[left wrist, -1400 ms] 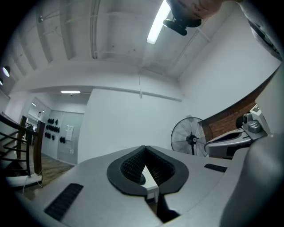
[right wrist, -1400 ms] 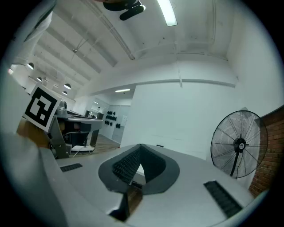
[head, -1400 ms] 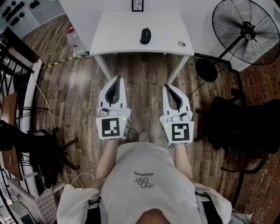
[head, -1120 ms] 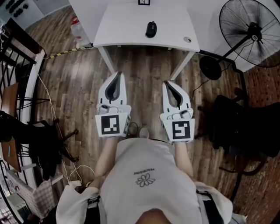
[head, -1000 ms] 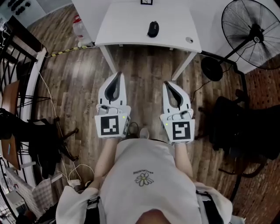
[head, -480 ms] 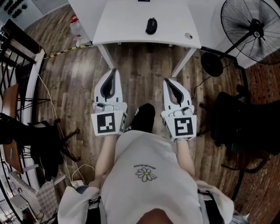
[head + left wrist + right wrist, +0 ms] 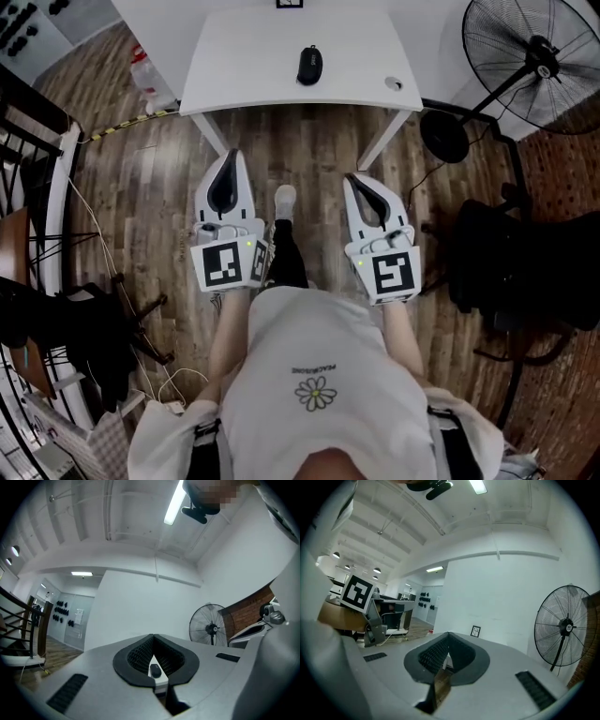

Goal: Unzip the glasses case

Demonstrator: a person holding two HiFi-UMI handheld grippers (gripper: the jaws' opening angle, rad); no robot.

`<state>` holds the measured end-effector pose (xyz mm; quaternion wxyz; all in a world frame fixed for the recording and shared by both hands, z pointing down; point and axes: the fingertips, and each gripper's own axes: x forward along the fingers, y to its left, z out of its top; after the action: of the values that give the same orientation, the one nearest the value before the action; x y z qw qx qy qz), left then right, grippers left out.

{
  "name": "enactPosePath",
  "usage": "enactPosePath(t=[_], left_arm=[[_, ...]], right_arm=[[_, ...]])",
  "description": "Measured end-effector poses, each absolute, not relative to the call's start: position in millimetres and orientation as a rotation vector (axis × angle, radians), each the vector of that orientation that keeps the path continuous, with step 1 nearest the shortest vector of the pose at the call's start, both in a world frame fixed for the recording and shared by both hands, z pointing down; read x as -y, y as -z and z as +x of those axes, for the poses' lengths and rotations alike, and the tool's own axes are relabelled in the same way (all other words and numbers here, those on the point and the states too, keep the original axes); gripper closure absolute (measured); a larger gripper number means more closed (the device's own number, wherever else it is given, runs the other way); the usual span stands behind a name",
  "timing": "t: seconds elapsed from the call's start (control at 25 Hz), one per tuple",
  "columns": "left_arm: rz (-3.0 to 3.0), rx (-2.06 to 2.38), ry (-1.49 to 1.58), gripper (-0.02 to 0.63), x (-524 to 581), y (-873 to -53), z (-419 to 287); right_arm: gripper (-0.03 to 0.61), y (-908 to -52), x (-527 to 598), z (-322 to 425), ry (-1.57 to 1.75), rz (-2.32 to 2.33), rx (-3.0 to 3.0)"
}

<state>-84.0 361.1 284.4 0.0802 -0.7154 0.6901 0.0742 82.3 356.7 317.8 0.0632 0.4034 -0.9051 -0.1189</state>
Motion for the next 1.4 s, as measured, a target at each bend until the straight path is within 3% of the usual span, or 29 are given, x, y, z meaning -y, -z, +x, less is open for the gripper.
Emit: enactPosePath(t=[1.0, 1.4], left_arm=[[-2.352, -1.848, -0.215, 0.601, 41.6, -276.9, -183.7], [-2.398, -1.842, -0.190, 0.601, 119.3, -287.9, -179.3]], right_arm=[[0.572, -307.6, 46.3, -11.0, 0.168, 1.470, 2.580], [0.572, -310.2, 126.2, -8.3, 0.133, 1.501, 2.531]])
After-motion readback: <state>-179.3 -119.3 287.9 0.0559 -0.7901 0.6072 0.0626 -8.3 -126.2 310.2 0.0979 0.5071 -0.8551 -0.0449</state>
